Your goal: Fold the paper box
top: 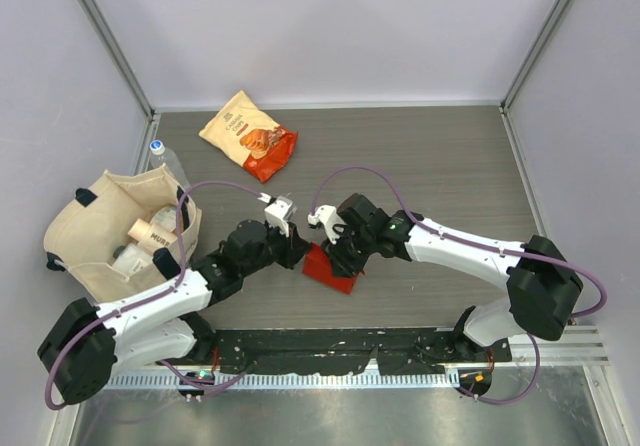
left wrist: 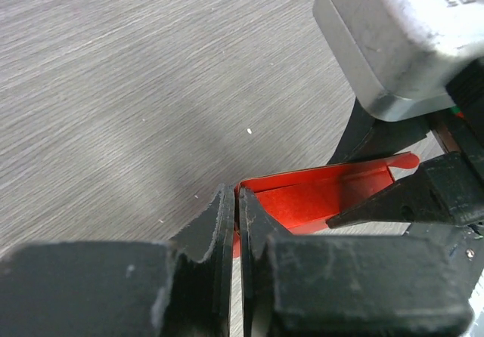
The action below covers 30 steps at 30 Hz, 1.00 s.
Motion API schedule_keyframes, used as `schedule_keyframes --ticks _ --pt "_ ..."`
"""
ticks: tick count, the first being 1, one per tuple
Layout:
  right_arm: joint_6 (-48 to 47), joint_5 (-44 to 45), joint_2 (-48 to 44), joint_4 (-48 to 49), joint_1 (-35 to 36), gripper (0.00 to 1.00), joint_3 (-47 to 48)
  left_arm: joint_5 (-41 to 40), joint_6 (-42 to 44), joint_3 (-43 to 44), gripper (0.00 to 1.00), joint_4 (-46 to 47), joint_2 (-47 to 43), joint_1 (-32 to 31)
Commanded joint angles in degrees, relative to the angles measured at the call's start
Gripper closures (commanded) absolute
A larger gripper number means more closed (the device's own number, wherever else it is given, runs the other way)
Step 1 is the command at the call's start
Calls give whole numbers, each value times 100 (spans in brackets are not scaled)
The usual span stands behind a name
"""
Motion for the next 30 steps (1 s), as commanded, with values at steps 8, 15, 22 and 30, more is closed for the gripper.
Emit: schedule_keyframes --ticks 8,15,22,30 --pt "344 1011 354 482 15 81 339 -1867 50 -38 100 619 341 -662" --pt "388 1503 715 552 50 80 498 -2440 -135 -372 100 1367 657 -864" --pt "371 1591 794 622 50 80 489 -2466 -293 -557 100 1657 878 -891" --pt "63 1670 531 657 68 74 226 -2528 -161 -978 100 1508 474 -900"
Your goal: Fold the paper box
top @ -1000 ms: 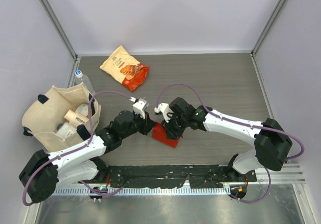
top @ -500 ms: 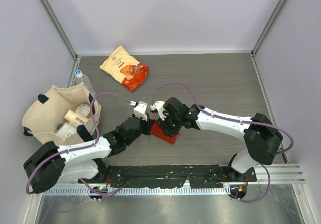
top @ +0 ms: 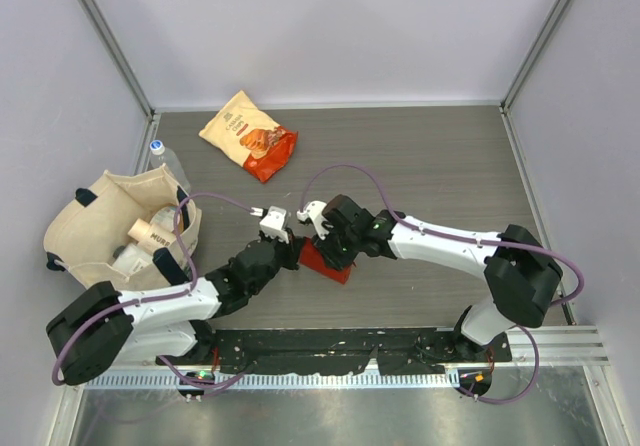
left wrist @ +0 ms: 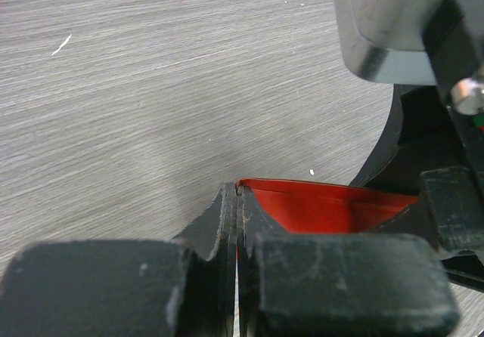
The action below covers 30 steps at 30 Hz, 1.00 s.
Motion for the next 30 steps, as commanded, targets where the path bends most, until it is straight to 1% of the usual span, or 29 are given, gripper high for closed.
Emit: schedule_keyframes --ticks 1,3,8,11,12,13,14,15,20,23,25,28,30 --pt "-254 613 -145 314 -52 74 -131 38 27 -282 100 -227 -147 -76" --pt "-430 604 -206 288 -43 73 -166 100 79 -326 100 -332 -226 -76" --pt "-518 657 -233 340 -43 73 -184 144 106 -414 100 -368 -367 -76" --pt "-448 657 -181 367 -43 69 -175 118 45 -449 100 -333 -323 -76" --pt "-387 657 -172 349 -43 63 -114 100 10 -449 100 -324 -288 -76" --pt "-230 657 -163 314 -43 61 -96 83 -25 -449 100 -315 -271 -84" --pt "-141 839 -197 253 -43 58 -61 56 -52 -449 100 -298 -279 -76" --pt "-45 867 -215 192 -43 51 0 30 -69 -440 100 -280 -279 -84" --pt "964 877 -601 -256 -43 37 97 -137 -78 -414 100 -324 -297 -93" --pt "1440 833 -1075 -625 -43 34 54 -129 -78 -396 100 -350 -306 -93" --pt "1625 911 -1523 -749 -43 34 -34 -137 -105 -396 100 -342 -323 -102" --pt "1889 1429 -1997 -1048 -61 34 -157 -155 -96 -387 100 -350 -332 -119" --pt "2030 1448 -2096 -1154 -105 41 -219 -146 -113 -387 100 -359 -332 -119"
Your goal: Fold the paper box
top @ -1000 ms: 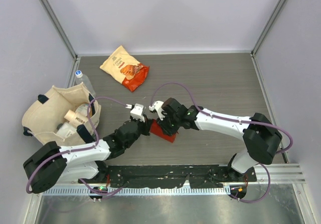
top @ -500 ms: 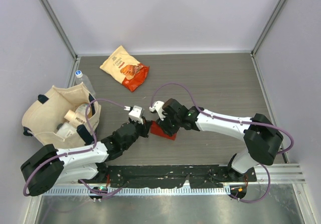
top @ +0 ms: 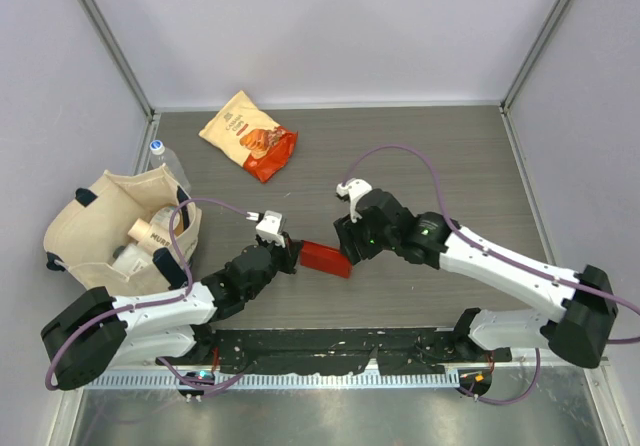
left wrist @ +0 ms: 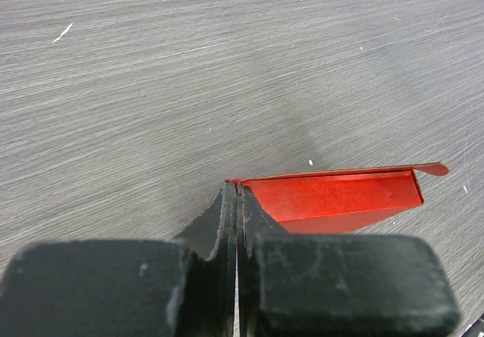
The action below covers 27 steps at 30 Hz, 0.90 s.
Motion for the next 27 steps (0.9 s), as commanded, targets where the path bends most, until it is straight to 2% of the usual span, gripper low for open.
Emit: schedule_keyframes --ticks 1,2,3,7,8,11,13,20,24,27 --pt "581 344 -376 -341 -55 46 -107 -85 -28 -92 100 -370 18 -58" --pt "608 283 -359 -315 -55 57 -186 -85 -28 -84 100 -379 18 -67" --pt "599 204 -333 -297 -55 60 -222 -85 -20 -57 100 -396 18 -67" --pt "556 114 -306 -86 16 66 -362 -85 -2 -22 100 -502 -26 -93" --pt "538 185 -323 -86 16 71 -380 -94 7 -22 100 -537 -35 -93" --pt "441 274 -262 -121 16 77 -345 -102 15 -4 100 -598 -123 -102" --pt "406 194 -218 -112 24 77 -336 -111 24 -4 100 -625 -166 -111" --pt "292 115 -86 98 138 66 -415 -129 51 13 100 -687 -255 -120" --pt "204 386 63 160 156 66 -389 -103 51 31 100 -687 -228 -129" --pt "177 335 186 221 156 69 -345 -85 60 66 100 -695 -211 -146"
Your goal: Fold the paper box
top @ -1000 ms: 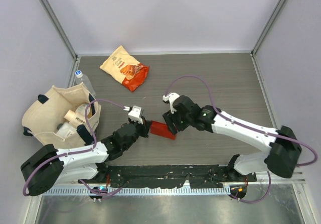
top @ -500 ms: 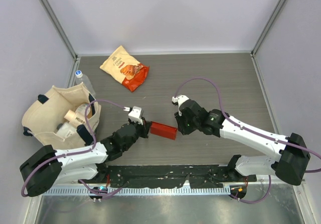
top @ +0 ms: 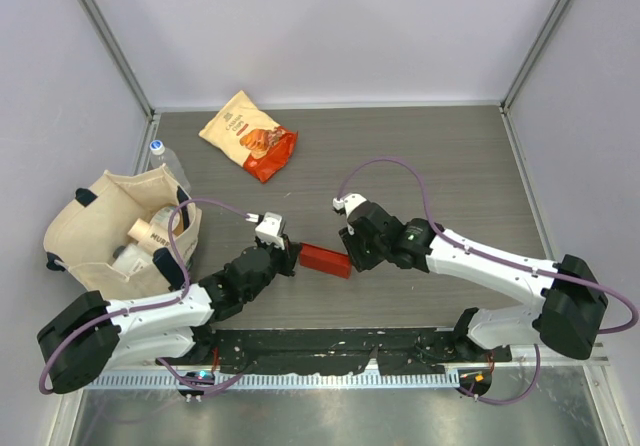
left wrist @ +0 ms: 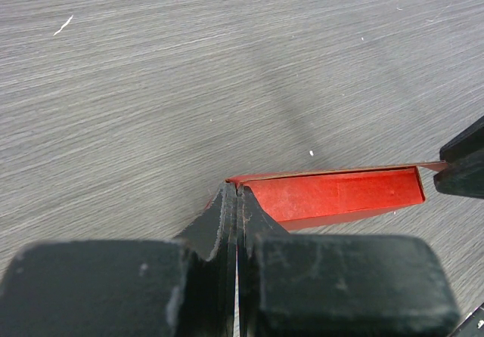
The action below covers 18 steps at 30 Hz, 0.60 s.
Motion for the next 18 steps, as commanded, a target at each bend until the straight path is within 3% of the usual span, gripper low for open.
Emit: schedule_keyframes --ticks 1,8,15,18 --pt "-107 123 110 283 38 73 92 -35 66 79 100 -363 23 -54" --pt "34 123 92 292 38 92 180 -52 66 79 100 -372 49 -116" --pt "148 140 101 230 38 86 259 -70 101 105 100 -381 67 -134" --pt "279 228 145 134 38 94 338 -78 110 123 100 -390 67 -160"
